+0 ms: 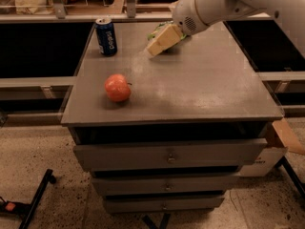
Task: Move pepsi can near apple
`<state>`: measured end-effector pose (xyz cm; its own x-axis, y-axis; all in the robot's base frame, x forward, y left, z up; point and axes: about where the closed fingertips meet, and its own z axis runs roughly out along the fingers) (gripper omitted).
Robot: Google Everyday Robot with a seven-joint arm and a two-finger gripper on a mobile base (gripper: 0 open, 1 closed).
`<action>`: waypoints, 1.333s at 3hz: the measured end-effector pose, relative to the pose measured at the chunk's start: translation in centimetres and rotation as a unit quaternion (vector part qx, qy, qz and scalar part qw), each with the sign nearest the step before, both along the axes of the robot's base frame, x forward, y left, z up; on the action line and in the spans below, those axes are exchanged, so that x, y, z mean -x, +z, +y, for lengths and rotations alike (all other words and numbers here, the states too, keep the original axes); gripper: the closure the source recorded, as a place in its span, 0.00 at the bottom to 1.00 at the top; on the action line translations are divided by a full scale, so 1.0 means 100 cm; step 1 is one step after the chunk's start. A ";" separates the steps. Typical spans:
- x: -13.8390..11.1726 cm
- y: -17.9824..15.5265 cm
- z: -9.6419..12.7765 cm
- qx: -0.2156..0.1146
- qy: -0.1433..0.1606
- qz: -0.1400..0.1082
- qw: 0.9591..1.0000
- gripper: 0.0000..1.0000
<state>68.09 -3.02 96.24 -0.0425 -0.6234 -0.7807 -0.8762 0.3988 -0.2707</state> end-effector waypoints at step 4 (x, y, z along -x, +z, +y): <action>-0.111 -0.049 0.125 -0.143 0.040 -0.019 0.989 0.00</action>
Offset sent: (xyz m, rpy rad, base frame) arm 0.1127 0.0859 -0.0426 0.2916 -0.0518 0.0569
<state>79.21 9.47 91.34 0.0308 -0.3762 -0.9260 -0.8992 0.3941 -0.1901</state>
